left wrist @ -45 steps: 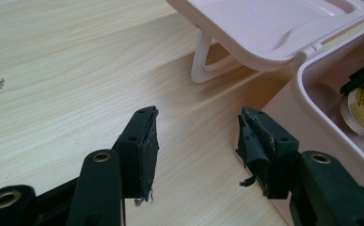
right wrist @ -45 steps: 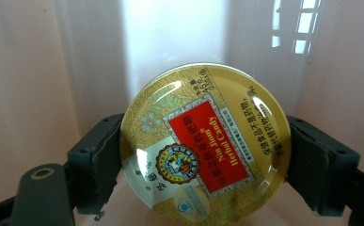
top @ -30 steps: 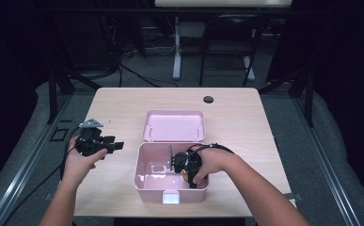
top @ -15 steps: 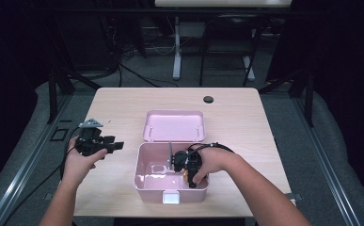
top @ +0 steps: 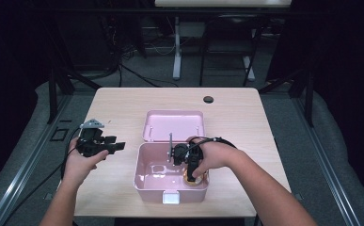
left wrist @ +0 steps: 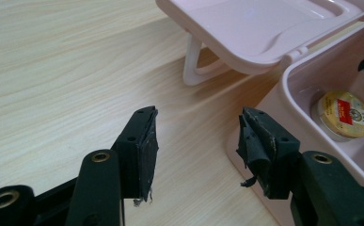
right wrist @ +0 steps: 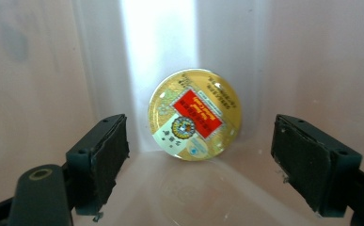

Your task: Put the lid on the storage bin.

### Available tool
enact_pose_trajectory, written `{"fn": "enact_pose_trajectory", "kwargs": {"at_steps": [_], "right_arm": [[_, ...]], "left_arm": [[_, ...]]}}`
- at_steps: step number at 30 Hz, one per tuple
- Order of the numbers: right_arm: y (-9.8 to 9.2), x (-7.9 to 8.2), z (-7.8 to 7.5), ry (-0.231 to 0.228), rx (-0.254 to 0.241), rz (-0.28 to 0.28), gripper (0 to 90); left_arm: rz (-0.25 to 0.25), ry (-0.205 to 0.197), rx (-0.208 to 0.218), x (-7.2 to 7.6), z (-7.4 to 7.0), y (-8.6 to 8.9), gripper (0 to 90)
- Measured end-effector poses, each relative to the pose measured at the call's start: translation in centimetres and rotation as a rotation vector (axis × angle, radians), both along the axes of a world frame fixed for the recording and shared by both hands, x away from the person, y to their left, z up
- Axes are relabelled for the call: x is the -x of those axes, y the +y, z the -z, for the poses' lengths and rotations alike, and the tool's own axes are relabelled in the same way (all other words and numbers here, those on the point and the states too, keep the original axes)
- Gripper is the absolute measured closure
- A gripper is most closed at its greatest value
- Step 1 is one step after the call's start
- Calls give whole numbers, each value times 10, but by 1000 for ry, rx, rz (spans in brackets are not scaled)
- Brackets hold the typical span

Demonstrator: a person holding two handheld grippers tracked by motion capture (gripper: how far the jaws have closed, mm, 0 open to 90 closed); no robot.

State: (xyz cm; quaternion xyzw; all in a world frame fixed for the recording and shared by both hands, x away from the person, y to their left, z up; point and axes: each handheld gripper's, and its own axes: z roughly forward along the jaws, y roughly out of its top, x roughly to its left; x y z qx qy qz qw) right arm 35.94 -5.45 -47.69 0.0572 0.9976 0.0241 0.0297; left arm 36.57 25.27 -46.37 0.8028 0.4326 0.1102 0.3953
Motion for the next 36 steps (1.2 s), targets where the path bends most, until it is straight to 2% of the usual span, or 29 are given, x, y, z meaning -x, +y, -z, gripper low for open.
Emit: {"fn": "enact_pose_trajectory", "kwargs": {"at_steps": [2, 8, 11, 15, 17, 20, 24, 28, 31, 33, 36], "right_arm": [[-1, 0, -5, -25, -24, 12, 226], [-8, -3, -22, -58, -108, 47, 262], [-13, -8, -27, -67, -125, 88, 290], [-19, -12, -30, -68, -133, 112, 298], [-20, -13, -33, -83, -137, 111, 300], [-21, -14, -40, -106, -176, 133, 310], [-24, -17, -47, -121, -217, 176, 310], [-28, -25, -49, -127, -222, 230, 310], [-32, -31, -52, -146, -248, 274, 310], [-36, -35, -56, -157, -275, 309, 310], [-40, -41, -59, -174, -311, 358, 309]], "left_arm": [[8, -4, -2, 1, -1, -2, 469], [33, -5, 15, 4, -5, -7, 460], [44, -9, 24, 6, -7, -10, 460], [57, -23, 8, 8, -8, -13, 477], [58, -26, 4, 9, -9, -14, 477], [72, -23, 18, 11, -10, -16, 476], [87, -34, 1, 14, -9, -23, 462], [109, -34, -25, 18, -8, -28, 462], [138, -37, 13, 22, -10, -32, 452], [154, -50, 20, 25, -10, -36, 448], [169, -38, 26, 29, -10, -41, 433]]}}
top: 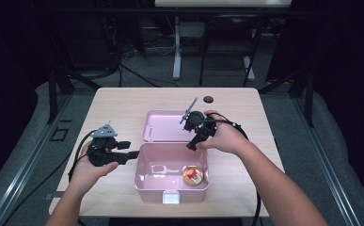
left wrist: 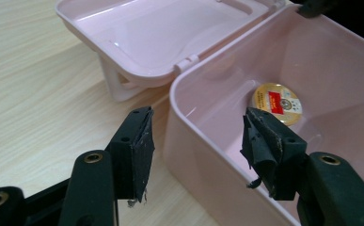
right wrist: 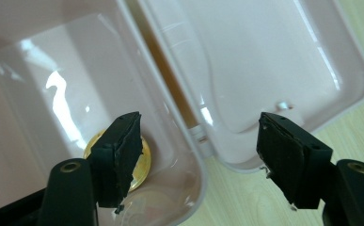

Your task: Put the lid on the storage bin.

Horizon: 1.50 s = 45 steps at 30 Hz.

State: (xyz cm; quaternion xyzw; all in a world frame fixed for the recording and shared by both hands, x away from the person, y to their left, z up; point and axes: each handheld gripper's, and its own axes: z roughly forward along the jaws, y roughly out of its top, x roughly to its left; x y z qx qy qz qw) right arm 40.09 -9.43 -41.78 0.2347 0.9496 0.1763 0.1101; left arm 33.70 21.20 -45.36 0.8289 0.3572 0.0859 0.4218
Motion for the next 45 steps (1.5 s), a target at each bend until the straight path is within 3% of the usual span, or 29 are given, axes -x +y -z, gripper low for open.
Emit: {"fn": "enact_pose_trajectory", "kwargs": {"at_steps": [6, 10, 13, 15, 21, 23, 27, 30, 31, 36, 41, 45], "right_arm": [[-6, -13, -1, -6, -39, 109, 296], [-10, -21, 0, -12, -103, 181, 316], [-12, -28, 5, -28, -92, 216, 322], [-13, -31, 8, -34, -97, 241, 367], [-18, -36, 12, -13, -176, 317, 460], [-20, -38, 13, -28, -186, 348, 477], [-24, -45, 19, -23, -177, 400, 487], [-26, -48, 23, -8, -202, 435, 494], [-27, -49, 25, -22, -204, 443, 495], [-31, -55, 28, -18, -230, 490, 525], [-33, -59, 31, -35, -222, 520, 547], [-34, -63, 31, 4, -258, 577, 555]], "left_arm": [[-9, -20, 16, 3, 3, -1, 467], [-14, -18, 22, 5, 6, -2, 508], [-22, -16, 21, 5, 9, -5, 516], [-8, -17, 22, 6, 11, -6, 540], [-15, -26, 16, 7, 17, -14, 534], [-30, -36, 14, 7, 18, -16, 536], [-41, -44, 14, 7, 19, -16, 636], [-44, -48, 3, 7, 18, -15, 685], [-49, -53, 7, 8, 19, -15, 699], [-50, -49, -7, 8, 18, -14, 724], [-61, -52, -5, 8, 18, -15, 744], [-63, -47, 1, 8, 18, -14, 749]]}}
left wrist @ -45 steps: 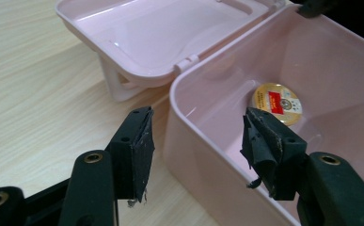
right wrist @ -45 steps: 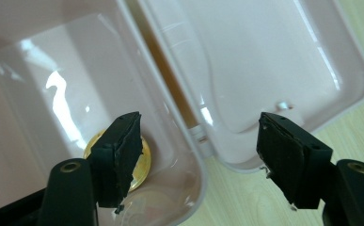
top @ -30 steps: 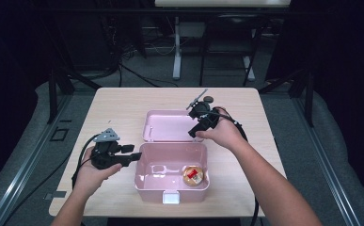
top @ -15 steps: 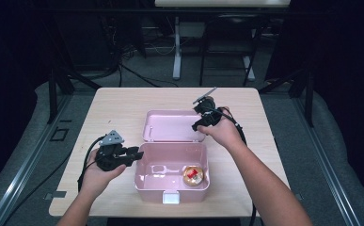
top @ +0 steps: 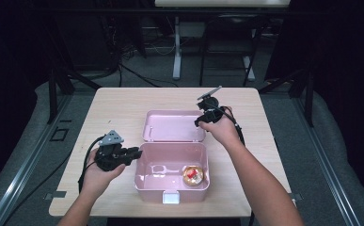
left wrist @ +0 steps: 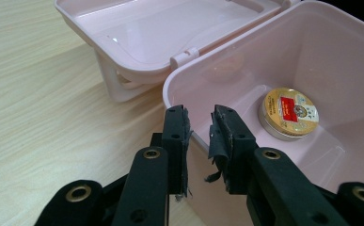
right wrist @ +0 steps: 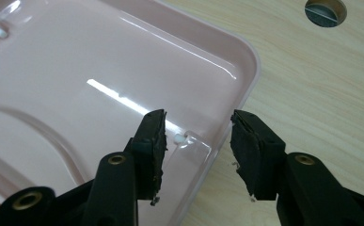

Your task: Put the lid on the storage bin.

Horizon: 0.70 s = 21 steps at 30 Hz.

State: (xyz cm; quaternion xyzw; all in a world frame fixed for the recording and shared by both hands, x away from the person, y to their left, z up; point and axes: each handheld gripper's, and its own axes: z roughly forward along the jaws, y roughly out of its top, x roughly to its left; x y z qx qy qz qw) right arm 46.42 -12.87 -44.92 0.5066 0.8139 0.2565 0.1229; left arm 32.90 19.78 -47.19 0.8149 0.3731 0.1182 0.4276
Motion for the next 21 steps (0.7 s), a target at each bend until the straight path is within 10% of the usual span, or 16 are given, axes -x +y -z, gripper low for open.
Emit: {"fn": "enact_pose_trajectory", "kwargs": {"at_steps": [21], "right_arm": [[-11, -24, 17, 54, -68, 165, 668]], "left_arm": [[-13, -4, -15, 0, -1, -2, 754]]}}
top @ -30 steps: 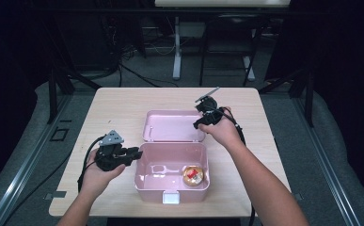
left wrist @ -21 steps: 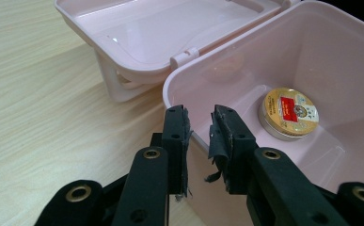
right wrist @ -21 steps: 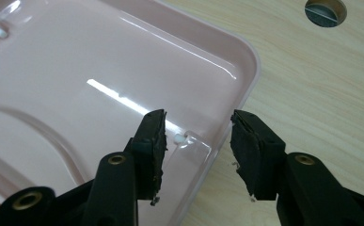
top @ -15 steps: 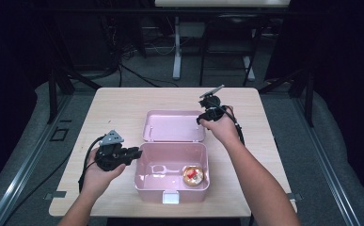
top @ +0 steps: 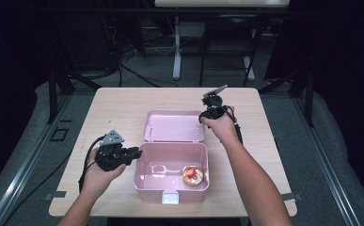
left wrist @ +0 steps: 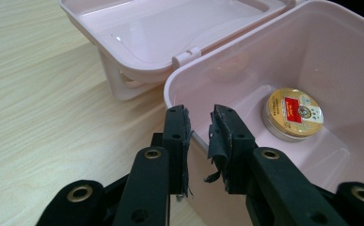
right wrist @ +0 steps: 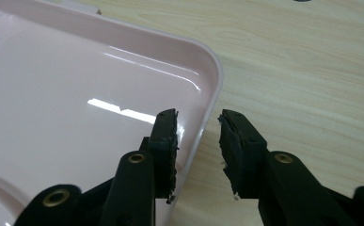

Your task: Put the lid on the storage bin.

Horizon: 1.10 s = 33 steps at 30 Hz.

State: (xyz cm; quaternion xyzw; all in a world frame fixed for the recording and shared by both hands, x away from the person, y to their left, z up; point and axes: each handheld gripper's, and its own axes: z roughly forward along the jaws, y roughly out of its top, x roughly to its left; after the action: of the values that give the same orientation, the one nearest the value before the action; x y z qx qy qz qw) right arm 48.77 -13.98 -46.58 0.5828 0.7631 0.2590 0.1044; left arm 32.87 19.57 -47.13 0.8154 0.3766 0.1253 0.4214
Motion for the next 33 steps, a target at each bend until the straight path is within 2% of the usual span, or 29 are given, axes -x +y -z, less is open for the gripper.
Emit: {"fn": "enact_pose_trajectory", "kwargs": {"at_steps": [8, 17, 20, 29, 33], "right_arm": [[-1, -6, 4, 6, -5, 44, 696], [5, -10, 9, 9, -1, 55, 781], [7, -11, 11, 14, 12, 60, 787], [6, -15, 12, 38, -14, 87, 785], [7, -15, 12, 34, -11, 97, 799]], "left_arm": [[-1, 5, -9, 0, -1, -1, 755], [-4, 3, -6, 0, -1, -1, 756], [-6, 5, -3, 0, 0, -1, 756], [-3, 3, -8, 0, -1, -1, 756], [-3, 5, -8, 0, -1, -1, 756]]}}
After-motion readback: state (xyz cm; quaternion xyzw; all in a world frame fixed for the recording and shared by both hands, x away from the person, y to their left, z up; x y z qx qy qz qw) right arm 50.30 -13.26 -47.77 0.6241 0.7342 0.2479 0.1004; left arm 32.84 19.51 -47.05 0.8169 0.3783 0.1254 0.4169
